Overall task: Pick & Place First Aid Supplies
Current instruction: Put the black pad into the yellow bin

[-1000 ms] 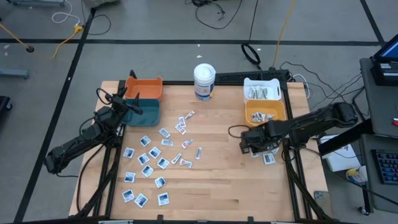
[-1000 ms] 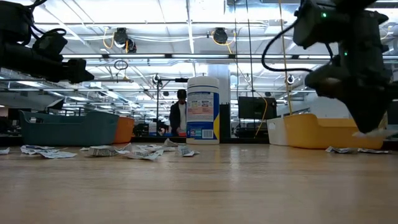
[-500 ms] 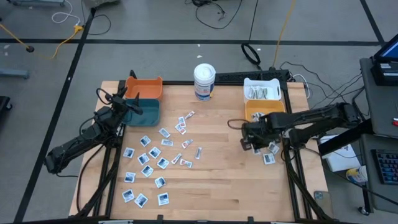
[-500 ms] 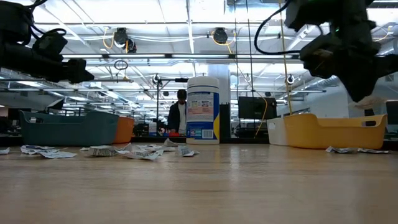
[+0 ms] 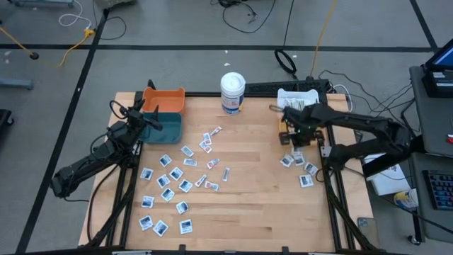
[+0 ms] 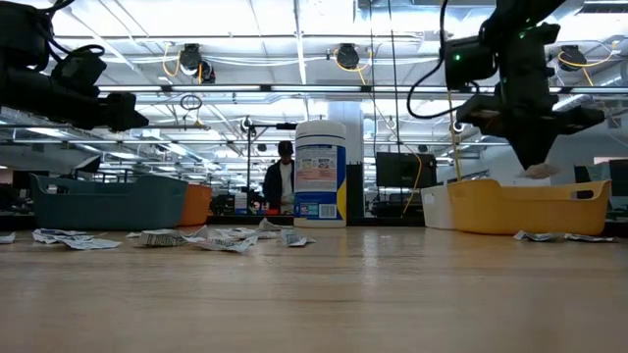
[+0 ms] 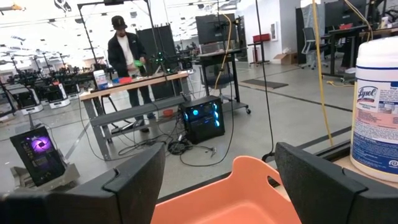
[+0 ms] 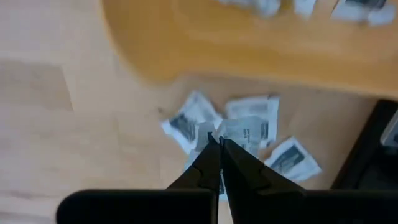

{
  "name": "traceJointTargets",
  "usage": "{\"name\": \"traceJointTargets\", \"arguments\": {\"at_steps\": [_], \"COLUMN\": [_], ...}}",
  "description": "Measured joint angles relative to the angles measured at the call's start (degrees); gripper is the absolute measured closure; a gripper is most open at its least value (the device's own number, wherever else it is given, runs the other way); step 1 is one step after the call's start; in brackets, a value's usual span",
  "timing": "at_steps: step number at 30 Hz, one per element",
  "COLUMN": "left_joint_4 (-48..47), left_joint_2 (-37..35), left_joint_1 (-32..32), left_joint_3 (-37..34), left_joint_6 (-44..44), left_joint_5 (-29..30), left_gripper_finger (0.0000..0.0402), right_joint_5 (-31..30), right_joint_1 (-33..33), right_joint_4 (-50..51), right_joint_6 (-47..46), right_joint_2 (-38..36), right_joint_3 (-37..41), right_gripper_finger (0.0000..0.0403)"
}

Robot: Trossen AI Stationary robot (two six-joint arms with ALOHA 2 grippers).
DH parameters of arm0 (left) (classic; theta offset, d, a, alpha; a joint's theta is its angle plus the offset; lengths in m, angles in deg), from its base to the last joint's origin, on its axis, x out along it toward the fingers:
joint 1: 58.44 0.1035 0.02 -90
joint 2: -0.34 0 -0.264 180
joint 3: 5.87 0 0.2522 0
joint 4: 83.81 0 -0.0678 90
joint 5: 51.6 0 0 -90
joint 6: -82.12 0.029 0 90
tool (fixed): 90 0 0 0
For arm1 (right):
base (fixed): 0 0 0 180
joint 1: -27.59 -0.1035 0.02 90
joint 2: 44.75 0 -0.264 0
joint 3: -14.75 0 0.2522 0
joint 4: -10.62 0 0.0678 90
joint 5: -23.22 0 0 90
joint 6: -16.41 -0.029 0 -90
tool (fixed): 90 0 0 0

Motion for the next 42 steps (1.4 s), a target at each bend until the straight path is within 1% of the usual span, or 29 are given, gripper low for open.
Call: {"name": "traceJointTargets", "arguments": {"at_steps": [3, 6, 12, 18, 25, 31, 33, 35, 42], "left_joint_4": [0.0, 0.0, 0.0, 0.0, 0.0, 0.0, 0.0, 0.0, 0.0], "left_joint_2": [-0.02, -0.02, -0.02, 0.0, 0.0, 0.0, 0.0, 0.0, 0.0], "left_joint_1": [0.0, 0.0, 0.0, 0.0, 0.0, -0.01, 0.0, -0.01, 0.0], "left_joint_3": [0.0, -0.01, 0.0, -0.01, 0.0, 0.0, 0.0, -0.01, 0.0], "left_joint_6": [0.0, 0.0, 0.0, 0.0, 0.0, 0.0, 0.0, 0.0, 0.0], "left_joint_5": [0.0, 0.0, 0.0, 0.0, 0.0, 0.0, 0.0, 0.0, 0.0], "left_gripper_finger": [0.0094, 0.0094, 0.0094, 0.0094, 0.0094, 0.0094, 0.0094, 0.0094, 0.0094], "right_joint_5": [-1.24, -1.25, -1.27, -6.64, -14.81, -16.29, -16.12, -15.96, -15.45], "right_joint_1": [5.96, 11.68, 19.06, 20.19, 20.19, 20.19, 20.19, 20.18, 19.59], "right_joint_4": [-0.06, -0.03, -0.27, -3.6, -6.79, -7.21, -7.19, -7.12, -6.39], "right_joint_6": [3.33, 6.47, 10.62, 11.49, 11.92, 11.9, 11.66, 11.8, 15.17], "right_joint_2": [0.0, -0.02, 0.56, 3.71, 6.29, 6.58, 6.58, 6.53, 4.05], "right_joint_3": [0.0, 0.0, 0.0, 1.54, 3.03, 3.04, 3.04, 3.04, 3.04], "right_gripper_finger": [0.0399, 0.0399, 0.0399, 0.0399, 0.0399, 0.0397, 0.0385, 0.0363, 0.0244]}}
